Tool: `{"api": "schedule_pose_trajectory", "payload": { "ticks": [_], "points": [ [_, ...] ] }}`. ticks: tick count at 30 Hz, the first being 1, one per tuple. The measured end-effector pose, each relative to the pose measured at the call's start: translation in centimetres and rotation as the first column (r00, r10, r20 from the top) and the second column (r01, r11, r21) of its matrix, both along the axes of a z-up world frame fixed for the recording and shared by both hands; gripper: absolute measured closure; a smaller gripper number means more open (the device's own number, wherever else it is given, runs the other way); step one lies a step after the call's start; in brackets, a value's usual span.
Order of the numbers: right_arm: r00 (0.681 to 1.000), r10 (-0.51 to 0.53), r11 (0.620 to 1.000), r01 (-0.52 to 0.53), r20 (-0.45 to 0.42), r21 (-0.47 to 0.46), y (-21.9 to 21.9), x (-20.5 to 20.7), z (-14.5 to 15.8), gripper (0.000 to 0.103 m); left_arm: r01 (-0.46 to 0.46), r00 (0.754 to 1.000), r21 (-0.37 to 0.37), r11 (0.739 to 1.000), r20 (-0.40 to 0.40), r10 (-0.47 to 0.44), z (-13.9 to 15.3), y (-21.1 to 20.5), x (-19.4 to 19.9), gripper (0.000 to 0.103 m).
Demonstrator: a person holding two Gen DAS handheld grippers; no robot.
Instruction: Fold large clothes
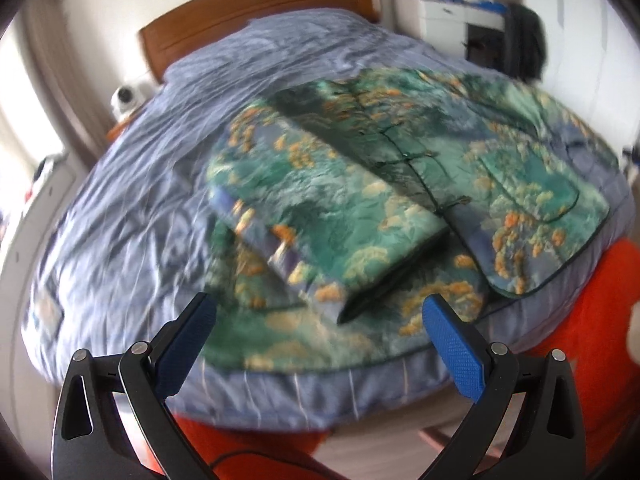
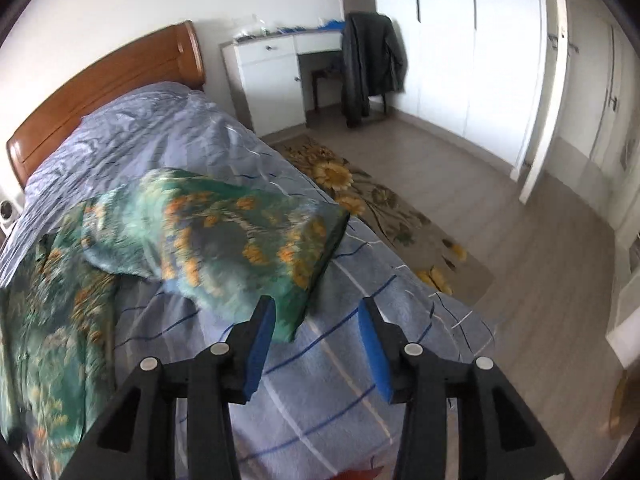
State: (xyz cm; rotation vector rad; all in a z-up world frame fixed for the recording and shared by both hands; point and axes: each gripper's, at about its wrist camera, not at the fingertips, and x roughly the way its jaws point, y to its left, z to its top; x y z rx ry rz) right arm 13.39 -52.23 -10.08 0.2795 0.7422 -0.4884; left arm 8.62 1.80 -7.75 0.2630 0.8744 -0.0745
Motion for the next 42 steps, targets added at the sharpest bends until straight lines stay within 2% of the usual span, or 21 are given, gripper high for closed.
{"api": "schedule_pose_trajectory", "payload": {
  "ticks": [3, 6, 9, 11, 15, 19, 25, 30, 32, 34, 35, 38, 42],
  "points": [
    [0.998, 0.053, 0.999, -0.052, 0.034, -0.009, 2.5, -1.3, 0.7, 0.051, 0.085, 0.996, 0.077, 0.993, -0.016, -0.084, -2.1, -1.7, 2.5, 0.0],
    [0.993, 0.111, 0.994, -0.111, 0.027, 0.0, 5.4, -2.5, 0.4, 0.05, 0.166, 0.986, 0.158, 0.974, -0.037, -0.162, -4.8, -3.1, 5.3, 0.0],
    [0.983, 0.181, 0.982, -0.181, 0.007, 0.048, 8.4, -3.0, 0.1, 0.05, 0.211, 0.977, 0.184, 0.96, -0.081, -0.199, -7.1, -3.4, 7.8, 0.0],
    [0.973, 0.229, 0.971, -0.229, 0.003, 0.066, 10.5, -3.2, 0.1, 0.05, 0.207, 0.976, 0.163, 0.965, -0.101, -0.192, -7.9, -2.8, 9.1, 0.0],
    [0.937, 0.349, 0.936, -0.348, 0.005, 0.049, 15.3, -3.6, 0.7, 0.05, 0.198, 0.973, 0.037, 0.98, -0.128, -0.191, -7.9, -1.1, 10.6, 0.0],
    [0.89, 0.457, 0.889, -0.456, -0.008, 0.048, 19.5, -2.8, 0.7, 0.05, 0.211, 0.97, 0.009, 0.977, -0.124, -0.208, -8.1, -0.9, 10.5, 0.001],
    [0.843, 0.538, 0.842, -0.537, -0.004, 0.052, 23.4, -2.0, 0.2, 0.05, 0.257, 0.957, -0.027, 0.966, -0.134, -0.258, -8.3, -0.9, 9.8, 0.023],
    [0.826, 0.564, 0.824, -0.563, -0.009, 0.061, 24.8, -2.5, -0.1, 0.05, 0.264, 0.954, -0.076, 0.961, -0.127, -0.272, -7.8, -0.5, 9.3, 0.06],
    [0.823, 0.568, 0.822, -0.567, -0.001, 0.059, 24.9, -3.1, -0.2, 0.05, 0.259, 0.953, -0.104, 0.96, -0.134, -0.272, -7.7, -0.3, 9.5, 0.065],
    [0.824, 0.567, 0.822, -0.566, 0.001, 0.066, 24.9, -3.4, -0.5, 0.05, 0.255, 0.952, -0.133, 0.958, -0.138, -0.273, -7.5, -0.2, 9.7, 0.081],
    [0.824, 0.566, 0.822, -0.565, 0.002, 0.073, 24.8, -3.6, -0.7, 0.05, 0.25, 0.953, -0.146, 0.957, -0.138, -0.27, -7.3, -0.1, 9.8, 0.094],
    [0.828, 0.561, 0.824, -0.558, 0.0, 0.097, 24.4, -3.8, -1.3, 0.05, 0.212, 0.966, -0.186, 0.959, -0.109, -0.235, -6.2, 0.3, 9.8, 0.097],
    [0.83, 0.558, 0.826, -0.556, 0.004, 0.092, 24.1, -4.1, -1.3, 0.05, 0.131, 0.989, -0.266, 0.955, -0.028, -0.144, -2.7, 3.5, 9.3, 0.098]
  ]
}}
